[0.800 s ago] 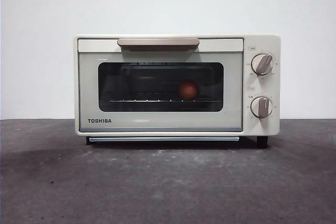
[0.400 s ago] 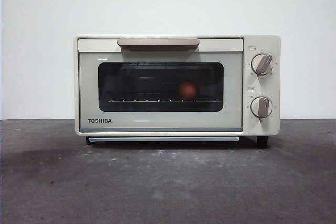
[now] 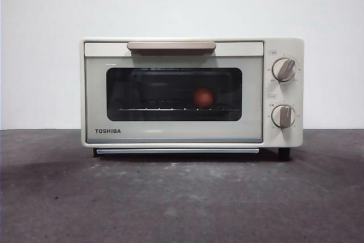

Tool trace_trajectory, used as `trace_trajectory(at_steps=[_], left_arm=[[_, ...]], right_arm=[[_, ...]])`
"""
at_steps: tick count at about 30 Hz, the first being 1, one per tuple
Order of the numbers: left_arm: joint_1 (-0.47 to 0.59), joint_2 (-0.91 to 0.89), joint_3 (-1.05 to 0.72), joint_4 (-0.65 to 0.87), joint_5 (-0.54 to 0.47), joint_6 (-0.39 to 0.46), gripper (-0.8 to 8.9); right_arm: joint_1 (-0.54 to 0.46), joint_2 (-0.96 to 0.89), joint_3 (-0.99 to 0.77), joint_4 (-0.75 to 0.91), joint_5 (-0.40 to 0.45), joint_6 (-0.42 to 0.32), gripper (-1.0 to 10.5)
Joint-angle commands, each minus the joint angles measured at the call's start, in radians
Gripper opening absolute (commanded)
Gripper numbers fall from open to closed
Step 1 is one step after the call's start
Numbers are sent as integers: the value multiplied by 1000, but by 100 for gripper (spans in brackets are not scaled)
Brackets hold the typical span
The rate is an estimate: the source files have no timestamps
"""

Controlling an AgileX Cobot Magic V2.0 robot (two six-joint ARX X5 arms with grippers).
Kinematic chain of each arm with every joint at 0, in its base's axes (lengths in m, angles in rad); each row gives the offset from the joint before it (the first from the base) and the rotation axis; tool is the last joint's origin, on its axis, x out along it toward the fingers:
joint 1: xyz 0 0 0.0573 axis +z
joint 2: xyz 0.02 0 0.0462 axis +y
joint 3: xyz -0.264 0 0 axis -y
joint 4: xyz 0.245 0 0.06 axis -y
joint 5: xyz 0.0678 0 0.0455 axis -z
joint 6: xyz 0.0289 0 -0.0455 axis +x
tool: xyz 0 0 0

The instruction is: Eggoven

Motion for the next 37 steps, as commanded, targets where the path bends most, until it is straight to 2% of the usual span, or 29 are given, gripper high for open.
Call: trace_trajectory(at_steps=[1,3,5,9,13,15,26,32,37], left_arm=[[4,0,20,24,-12,170,8],[29,-23,11,60,-54,252,8],[72,-62,-19,136,-79,280,8],[164,-177,-138,332,-90,299,8],[214,-278,-285,503,-216,301,8],[235,-332,-369,557,-237,296,8],[274,-539,-695,553,-237,237,8],[274,-579,-776,515,-237,237,8],[274,-579,-800,425,-237,224,8]], right_arm=[[9,5,19,10,3,1,5],[9,5,19,10,3,1,5],[9,5,19,10,3,1,5],[9,5,19,10,3,1,5],[9,5,19,10,2,1,5],[9,5,19,10,3,1,5],[9,0,19,10,2,1,5],[9,0,19,10,3,1,5],[9,0,19,10,3,1,5]])
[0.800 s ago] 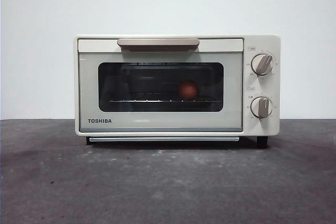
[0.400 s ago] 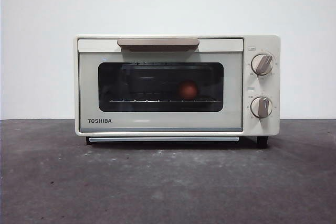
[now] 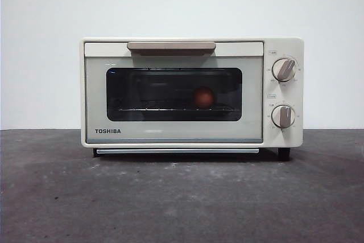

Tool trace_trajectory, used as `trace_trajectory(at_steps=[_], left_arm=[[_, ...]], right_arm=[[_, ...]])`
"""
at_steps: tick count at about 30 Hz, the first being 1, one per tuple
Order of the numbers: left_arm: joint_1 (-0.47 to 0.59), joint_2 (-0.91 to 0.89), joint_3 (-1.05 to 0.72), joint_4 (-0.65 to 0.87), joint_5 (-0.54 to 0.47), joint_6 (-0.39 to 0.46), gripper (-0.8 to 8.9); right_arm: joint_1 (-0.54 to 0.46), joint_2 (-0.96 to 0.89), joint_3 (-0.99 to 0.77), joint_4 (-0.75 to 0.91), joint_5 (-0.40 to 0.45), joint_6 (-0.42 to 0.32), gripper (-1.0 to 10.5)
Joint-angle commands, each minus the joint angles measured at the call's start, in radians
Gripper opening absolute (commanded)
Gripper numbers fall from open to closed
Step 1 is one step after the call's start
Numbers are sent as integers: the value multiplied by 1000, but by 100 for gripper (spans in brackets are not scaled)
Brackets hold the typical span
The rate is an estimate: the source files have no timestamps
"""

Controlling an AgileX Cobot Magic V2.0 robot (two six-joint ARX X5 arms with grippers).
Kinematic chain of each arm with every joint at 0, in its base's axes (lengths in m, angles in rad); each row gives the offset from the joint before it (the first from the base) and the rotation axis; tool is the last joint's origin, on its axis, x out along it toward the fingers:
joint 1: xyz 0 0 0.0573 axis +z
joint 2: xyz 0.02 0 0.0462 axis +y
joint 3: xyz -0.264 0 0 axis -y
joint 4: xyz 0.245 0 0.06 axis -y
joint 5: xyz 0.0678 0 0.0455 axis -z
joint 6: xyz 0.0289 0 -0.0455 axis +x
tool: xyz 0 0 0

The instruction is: Eggoven

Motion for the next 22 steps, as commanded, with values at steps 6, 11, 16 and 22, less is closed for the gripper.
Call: trace_trajectory(at_steps=[6,11,16,22], left_arm=[[2,-2,-28,-75,-2,-35,8],[2,-2,-28,-76,-2,-35,8],[2,-2,-28,-76,-2,-35,8],[2,-2,-28,-76,-2,-35,8]], right_arm=[[9,4,19,10,3,1,5],[9,4,19,10,3,1,5],[9,4,19,10,3,1,5],[9,4,19,10,3,1,5]])
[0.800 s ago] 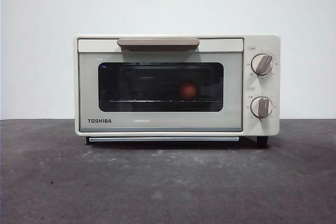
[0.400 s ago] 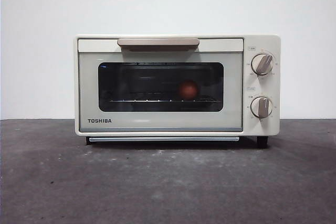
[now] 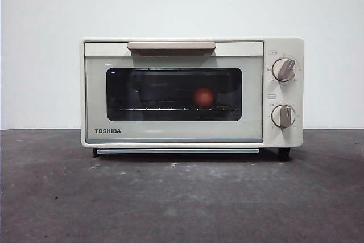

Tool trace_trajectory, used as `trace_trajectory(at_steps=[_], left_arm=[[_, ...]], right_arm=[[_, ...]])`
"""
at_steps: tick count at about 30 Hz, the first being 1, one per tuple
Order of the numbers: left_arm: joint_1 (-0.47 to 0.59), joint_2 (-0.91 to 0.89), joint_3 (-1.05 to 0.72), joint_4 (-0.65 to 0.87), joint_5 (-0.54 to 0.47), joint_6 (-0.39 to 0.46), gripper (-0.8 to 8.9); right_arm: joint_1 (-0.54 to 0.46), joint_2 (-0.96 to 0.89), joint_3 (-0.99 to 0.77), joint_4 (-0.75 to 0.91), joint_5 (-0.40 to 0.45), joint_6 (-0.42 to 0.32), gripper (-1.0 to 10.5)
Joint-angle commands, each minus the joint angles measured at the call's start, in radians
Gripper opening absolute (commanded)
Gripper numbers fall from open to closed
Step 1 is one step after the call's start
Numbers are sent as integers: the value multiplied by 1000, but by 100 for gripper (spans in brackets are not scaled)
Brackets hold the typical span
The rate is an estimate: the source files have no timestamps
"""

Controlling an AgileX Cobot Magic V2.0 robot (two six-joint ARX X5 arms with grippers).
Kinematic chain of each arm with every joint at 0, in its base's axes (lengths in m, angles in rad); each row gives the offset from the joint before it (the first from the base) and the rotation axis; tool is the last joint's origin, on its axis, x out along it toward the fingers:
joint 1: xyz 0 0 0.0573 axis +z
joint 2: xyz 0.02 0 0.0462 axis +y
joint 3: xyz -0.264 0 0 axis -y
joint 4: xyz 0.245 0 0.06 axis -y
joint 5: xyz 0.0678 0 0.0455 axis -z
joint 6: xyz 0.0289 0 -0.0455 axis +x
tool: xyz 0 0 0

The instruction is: Eggoven

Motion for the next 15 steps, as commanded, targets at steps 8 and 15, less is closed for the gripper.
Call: trace_trajectory(at_steps=[8,15], left_arm=[[2,-2,-27,-3,-1,-9,8],[2,-1,-27,-3,-1,-9,8]], right_arm=[[7,3,19,14,15,-29,5],[-209,-102,-19,134,95,-43,5]])
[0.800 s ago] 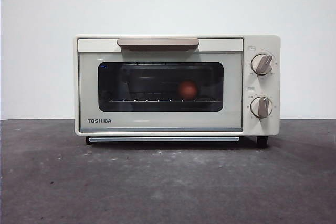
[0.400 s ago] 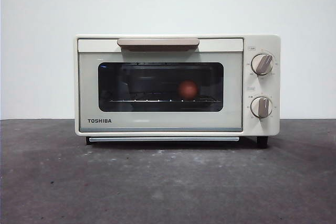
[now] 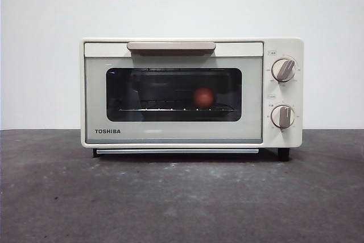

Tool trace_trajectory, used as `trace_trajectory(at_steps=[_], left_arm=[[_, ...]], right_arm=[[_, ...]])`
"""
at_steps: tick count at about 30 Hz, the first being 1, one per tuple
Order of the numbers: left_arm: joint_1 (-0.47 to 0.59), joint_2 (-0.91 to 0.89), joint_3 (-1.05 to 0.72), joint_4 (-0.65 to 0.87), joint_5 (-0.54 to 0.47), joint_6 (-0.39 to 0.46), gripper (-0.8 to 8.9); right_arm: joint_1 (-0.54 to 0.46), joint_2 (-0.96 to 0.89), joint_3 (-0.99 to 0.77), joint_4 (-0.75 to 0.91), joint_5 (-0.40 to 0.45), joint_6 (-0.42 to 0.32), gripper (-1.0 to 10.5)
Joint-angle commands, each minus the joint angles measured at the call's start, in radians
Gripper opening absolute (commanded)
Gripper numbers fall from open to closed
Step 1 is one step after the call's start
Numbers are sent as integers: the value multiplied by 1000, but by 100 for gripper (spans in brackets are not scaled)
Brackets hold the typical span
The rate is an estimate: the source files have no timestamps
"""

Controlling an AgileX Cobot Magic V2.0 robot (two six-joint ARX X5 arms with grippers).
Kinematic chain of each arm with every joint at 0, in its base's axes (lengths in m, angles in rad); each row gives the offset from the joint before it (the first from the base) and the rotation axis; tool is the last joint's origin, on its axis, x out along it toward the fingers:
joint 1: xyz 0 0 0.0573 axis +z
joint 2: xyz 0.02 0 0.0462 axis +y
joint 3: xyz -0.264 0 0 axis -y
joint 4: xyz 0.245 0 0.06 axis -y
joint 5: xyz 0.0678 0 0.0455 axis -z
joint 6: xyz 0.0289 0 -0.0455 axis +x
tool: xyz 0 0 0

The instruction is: Eggoven

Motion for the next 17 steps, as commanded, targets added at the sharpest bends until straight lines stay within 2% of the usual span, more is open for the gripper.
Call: trace_trajectory(at_steps=[1,4,8,13,17], left_arm=[[2,-2,-27,-3,0,-9,8],[2,-1,-27,-3,0,-9,8],[2,-1,-27,-3,0,-9,8],[2,-1,-27,-3,0,-9,8],[2,-1,-27,-3,0,-9,8]], right_arm=[[-130,-55,-52,107,-90,-35,5],[-272,-147,-178,257,-245,-90,5],[-426,-289,-362,431,-372,-188,5],[-552,-446,-568,597,-396,-262,5],[-605,-528,-700,697,-393,-299,5]])
